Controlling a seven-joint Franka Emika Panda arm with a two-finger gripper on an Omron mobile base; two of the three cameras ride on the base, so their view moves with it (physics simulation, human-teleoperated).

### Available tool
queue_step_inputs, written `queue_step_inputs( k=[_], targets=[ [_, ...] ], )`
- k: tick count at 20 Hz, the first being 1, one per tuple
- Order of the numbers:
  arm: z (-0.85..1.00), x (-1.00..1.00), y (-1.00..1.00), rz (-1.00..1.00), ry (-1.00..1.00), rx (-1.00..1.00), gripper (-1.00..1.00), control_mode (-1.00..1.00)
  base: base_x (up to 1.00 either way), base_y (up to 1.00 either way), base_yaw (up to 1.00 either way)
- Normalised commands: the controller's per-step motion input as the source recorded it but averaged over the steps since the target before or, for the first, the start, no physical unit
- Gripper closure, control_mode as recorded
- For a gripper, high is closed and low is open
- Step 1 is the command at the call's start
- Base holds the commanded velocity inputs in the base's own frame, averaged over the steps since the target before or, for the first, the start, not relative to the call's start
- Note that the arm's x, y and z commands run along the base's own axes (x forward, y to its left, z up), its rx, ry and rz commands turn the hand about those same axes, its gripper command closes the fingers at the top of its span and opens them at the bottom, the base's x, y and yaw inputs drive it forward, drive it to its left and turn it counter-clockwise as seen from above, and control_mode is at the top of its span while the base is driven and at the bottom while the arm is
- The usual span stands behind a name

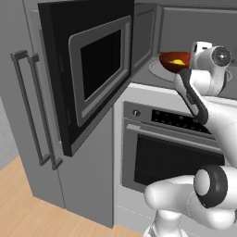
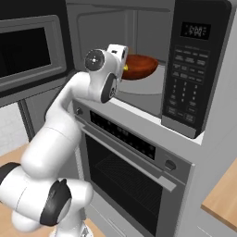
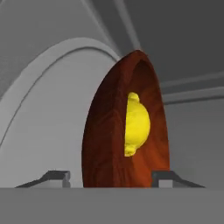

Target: Pick the lemon from the sink and place it in the bowl. Then pick the bowl and place it in the microwave. Then close the microwave door and press the start button.

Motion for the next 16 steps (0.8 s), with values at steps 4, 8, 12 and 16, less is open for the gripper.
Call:
queue_step_inputs(
  k=[4,8,12,16],
  targets=[
    [0.08,-0.39,0.01,0.00,-0.38,0.00,-1.00,-1.00,0.00,0.00,0.00],
    [0.46,-0.89,0.27,0.00,-0.17,0.00,-1.00,-1.00,0.00,0.00,0.00],
    [0.64,-1.00,0.36,0.00,0.03,0.00,-1.00,-1.00,0.00,0.00,0.00],
    [0.67,-1.00,0.31,0.00,0.06,0.00,-1.00,-1.00,0.00,0.00,0.00]
  ],
)
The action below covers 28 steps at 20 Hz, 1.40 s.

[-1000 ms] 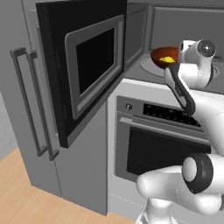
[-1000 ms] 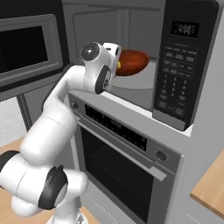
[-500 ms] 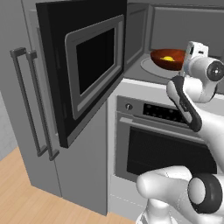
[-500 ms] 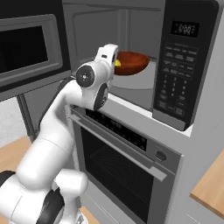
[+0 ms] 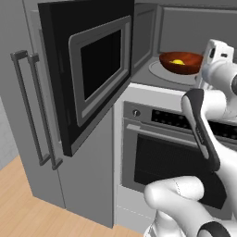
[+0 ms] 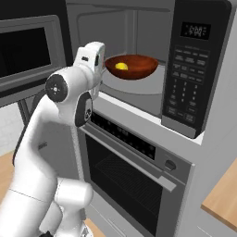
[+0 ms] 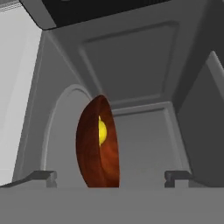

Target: Pick the lemon from the sink and place it in the bowl. Then pick the bowl and place it in the microwave. Then close the microwave door and press the start button.

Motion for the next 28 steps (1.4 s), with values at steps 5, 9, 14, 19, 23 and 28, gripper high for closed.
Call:
queue_step_inputs(
  k=[5,9,14,19,23,28],
  targets=[
    [0.35,-1.00,0.16,0.00,0.00,0.00,-1.00,-1.00,0.00,0.00,0.00],
    [0.16,-1.00,0.16,0.00,0.07,0.03,-1.00,-1.00,0.00,0.00,0.00],
    [0.00,-1.00,0.30,0.00,0.04,0.06,-1.00,-1.00,0.00,0.00,0.00],
    [0.00,-1.00,0.51,0.00,0.00,0.06,-1.00,-1.00,0.00,0.00,0.00],
    [-0.02,-0.90,0.74,0.00,0.00,0.06,-1.00,-1.00,0.00,0.00,0.00],
    [-0.02,-0.48,0.92,0.00,-0.01,0.00,-1.00,-1.00,0.00,0.00,0.00]
  ],
)
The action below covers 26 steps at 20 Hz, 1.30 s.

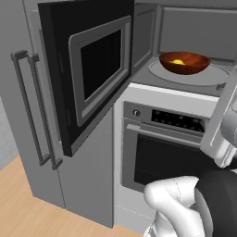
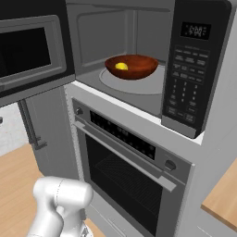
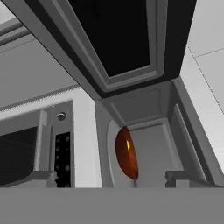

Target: Pick the lemon from the sink and place it in the bowl. Then pick the bowl and place it in the microwave. Then close the microwave door and press the start button.

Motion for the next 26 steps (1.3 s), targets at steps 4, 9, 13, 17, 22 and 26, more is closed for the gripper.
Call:
queue_step_inputs(
  k=[4,9,13,17,22,26],
  targets=[
    [-0.02,-0.03,1.00,0.00,-0.04,-0.02,-1.00,-1.00,0.00,0.00,0.00],
    [-0.28,0.00,1.00,0.00,-0.10,0.00,-1.00,-1.00,0.00,0.00,0.00],
    [-0.43,0.06,1.00,-0.03,-0.13,0.01,-1.00,-1.00,0.00,0.00,0.00],
    [-0.29,0.00,1.00,-0.03,-0.18,0.00,-1.00,-1.00,0.00,0.00,0.00],
    [-0.13,-0.15,0.78,-0.08,-0.22,0.00,-1.00,-1.00,0.00,0.00,0.00],
    [-0.19,0.00,0.70,-0.06,-0.11,-0.02,-1.00,-1.00,0.00,0.00,0.00]
  ],
)
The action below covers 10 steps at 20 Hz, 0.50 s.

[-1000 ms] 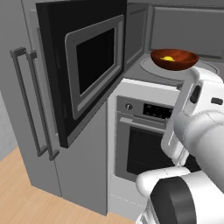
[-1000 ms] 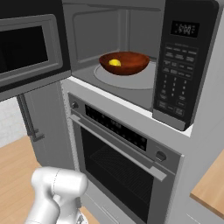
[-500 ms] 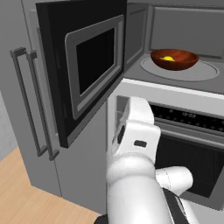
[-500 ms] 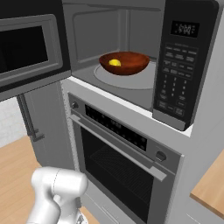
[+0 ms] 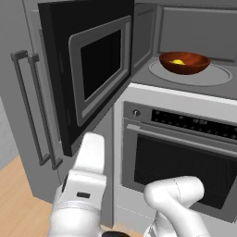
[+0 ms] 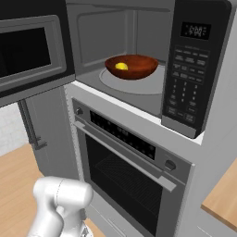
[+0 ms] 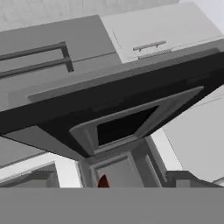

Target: Pick the lemon from the sink and place it in the bowl. Then pick the bowl and place it in the microwave. Then close the microwave door and press the start button.

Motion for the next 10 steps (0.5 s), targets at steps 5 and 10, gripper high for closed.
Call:
queue_step_inputs(
  k=[5,10],
  targets=[
    [-0.26,0.20,0.74,-0.06,-0.03,-0.07,-1.00,-1.00,0.00,0.00,0.00],
    [-0.43,0.28,0.74,-0.02,-0.03,-0.01,-1.00,-1.00,0.00,0.00,0.00]
  ],
)
